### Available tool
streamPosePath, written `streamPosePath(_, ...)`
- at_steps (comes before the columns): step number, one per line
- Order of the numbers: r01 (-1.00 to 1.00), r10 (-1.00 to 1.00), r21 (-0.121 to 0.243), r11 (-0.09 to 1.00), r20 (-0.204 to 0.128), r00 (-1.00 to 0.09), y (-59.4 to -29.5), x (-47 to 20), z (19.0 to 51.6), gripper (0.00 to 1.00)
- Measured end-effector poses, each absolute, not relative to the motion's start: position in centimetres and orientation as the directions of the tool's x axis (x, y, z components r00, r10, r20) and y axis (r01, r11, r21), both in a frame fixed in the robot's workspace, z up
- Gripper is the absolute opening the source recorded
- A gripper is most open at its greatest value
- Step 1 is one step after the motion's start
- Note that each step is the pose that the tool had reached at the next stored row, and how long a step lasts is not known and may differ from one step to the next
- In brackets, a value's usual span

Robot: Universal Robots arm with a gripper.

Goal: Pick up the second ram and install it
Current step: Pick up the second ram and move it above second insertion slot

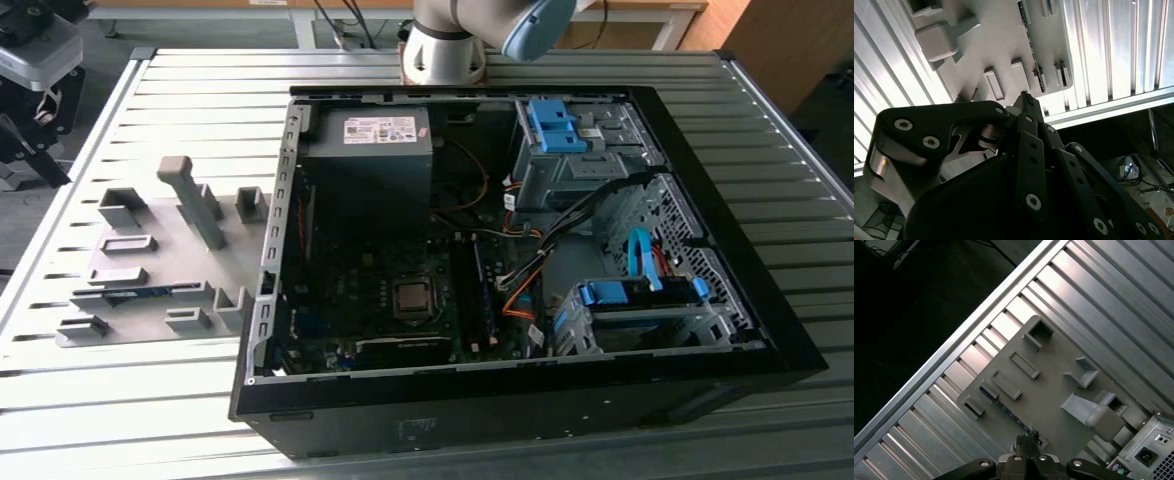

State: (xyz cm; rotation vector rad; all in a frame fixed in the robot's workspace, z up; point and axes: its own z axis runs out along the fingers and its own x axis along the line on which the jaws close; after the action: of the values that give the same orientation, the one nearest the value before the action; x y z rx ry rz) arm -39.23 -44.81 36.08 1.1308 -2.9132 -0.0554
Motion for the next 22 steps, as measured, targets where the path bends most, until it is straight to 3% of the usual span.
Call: streamPosePath(22,-0.692,-0.692,0.039,0.721,0.002,-0.722,-44.81,-39.23,36.08,0.11)
